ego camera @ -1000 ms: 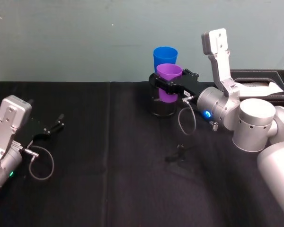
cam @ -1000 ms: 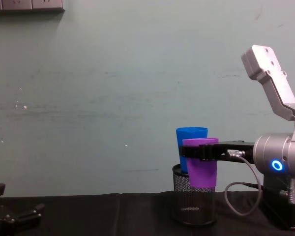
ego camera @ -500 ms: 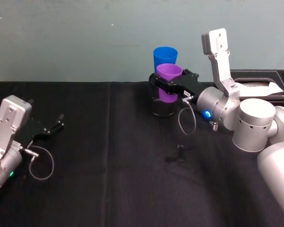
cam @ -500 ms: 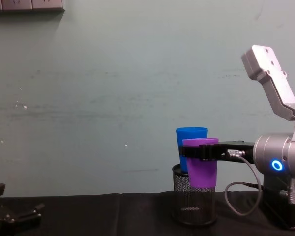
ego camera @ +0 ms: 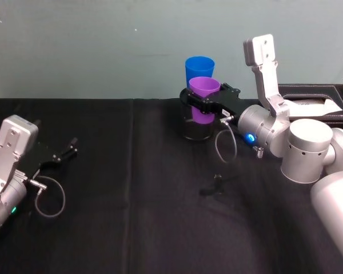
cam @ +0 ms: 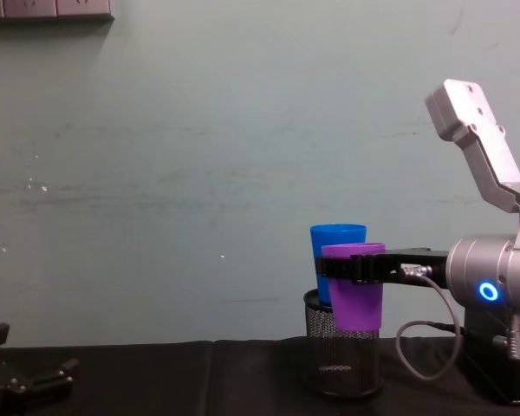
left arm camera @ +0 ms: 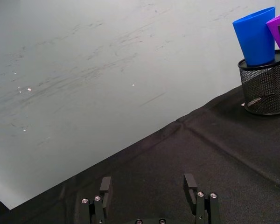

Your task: Pick up one cup with a gripper and tap it against the other cup.

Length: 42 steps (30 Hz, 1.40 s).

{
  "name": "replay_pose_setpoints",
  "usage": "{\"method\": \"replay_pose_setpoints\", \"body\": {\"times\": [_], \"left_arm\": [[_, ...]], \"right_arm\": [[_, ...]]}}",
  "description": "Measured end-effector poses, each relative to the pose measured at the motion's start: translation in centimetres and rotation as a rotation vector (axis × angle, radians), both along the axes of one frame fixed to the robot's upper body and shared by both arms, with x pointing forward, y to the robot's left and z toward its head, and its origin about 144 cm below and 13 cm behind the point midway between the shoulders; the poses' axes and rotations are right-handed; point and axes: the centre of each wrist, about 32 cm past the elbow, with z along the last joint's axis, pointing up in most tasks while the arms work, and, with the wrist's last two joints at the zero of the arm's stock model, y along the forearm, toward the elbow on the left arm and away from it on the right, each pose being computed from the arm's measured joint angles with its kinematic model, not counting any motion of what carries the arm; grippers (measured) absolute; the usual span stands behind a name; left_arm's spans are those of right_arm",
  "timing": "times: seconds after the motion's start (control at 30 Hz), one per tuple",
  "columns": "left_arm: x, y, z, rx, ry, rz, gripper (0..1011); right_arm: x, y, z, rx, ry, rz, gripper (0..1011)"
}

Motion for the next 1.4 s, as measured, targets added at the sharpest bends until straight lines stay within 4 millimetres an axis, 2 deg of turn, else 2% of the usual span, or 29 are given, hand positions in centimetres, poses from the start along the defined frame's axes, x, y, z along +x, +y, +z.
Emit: {"method": "replay_pose_setpoints", "body": {"times": [1.4], "left_arm": [[0.0, 0.0, 0.0, 0.0, 0.0, 0.0, 1000]], "right_arm": [[0.0, 0.0, 0.0, 0.0, 0.0, 0.0, 737]]}}
